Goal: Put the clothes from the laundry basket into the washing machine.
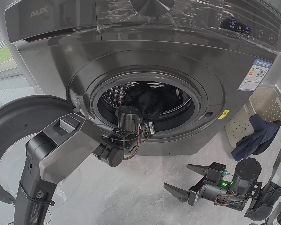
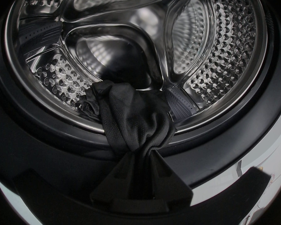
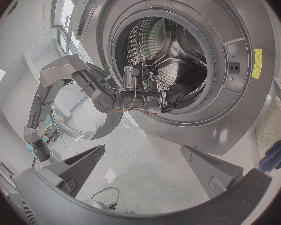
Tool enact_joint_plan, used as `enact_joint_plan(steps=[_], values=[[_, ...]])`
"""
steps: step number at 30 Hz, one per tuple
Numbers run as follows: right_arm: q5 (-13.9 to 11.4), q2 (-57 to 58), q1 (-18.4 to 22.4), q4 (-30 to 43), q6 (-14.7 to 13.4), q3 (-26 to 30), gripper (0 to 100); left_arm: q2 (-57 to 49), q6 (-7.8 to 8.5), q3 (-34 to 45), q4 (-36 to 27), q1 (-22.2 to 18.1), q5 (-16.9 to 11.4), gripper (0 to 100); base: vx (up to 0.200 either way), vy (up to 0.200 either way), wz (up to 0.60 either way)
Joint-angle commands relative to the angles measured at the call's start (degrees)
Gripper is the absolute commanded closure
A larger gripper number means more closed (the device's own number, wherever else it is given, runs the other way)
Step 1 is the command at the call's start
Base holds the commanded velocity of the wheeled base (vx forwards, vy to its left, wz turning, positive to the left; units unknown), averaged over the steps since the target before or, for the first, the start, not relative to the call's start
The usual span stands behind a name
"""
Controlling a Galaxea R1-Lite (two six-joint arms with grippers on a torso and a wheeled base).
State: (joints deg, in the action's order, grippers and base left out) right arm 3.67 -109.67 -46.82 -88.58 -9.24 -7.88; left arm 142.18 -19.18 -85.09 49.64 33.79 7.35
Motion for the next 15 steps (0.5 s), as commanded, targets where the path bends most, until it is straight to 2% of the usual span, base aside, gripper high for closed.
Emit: enact_joint_plan(steps=[1, 5, 8, 9, 10, 15], values=[[0.02, -0.11, 0.07, -0.02, 0.01, 0.05, 0, 1.43, -0.16, -12.38, 4.76, -0.13, 0.03, 100, 0.000, 0.000, 0.00], [0.02, -0.02, 0.24, -0.02, 0.01, 0.05, 0, -1.55, -0.16, -8.60, 3.89, 0.22, 0.30, 100, 0.000, 0.000, 0.00], [0.02, 0.07, 0.15, -0.02, 0.01, 0.05, 0, -6.56, -0.95, -4.82, 2.39, 0.84, -0.58, 100, 0.000, 0.000, 0.00], [0.02, -0.02, 0.24, -0.02, 0.01, 0.05, 0, -9.20, -1.57, -2.71, 0.37, 1.72, -0.85, 100, 0.000, 0.000, 0.00], [0.02, -0.02, 0.24, -0.02, 0.01, 0.05, 0, -9.82, -1.57, -2.45, -0.16, 1.98, -0.93, 100, 0.000, 0.000, 0.00], [0.02, -0.20, -0.20, -0.02, 0.01, -0.12, 0, -18.96, -1.48, 2.82, -11.58, 3.47, -4.01, 100, 0.000, 0.000, 0.00]])
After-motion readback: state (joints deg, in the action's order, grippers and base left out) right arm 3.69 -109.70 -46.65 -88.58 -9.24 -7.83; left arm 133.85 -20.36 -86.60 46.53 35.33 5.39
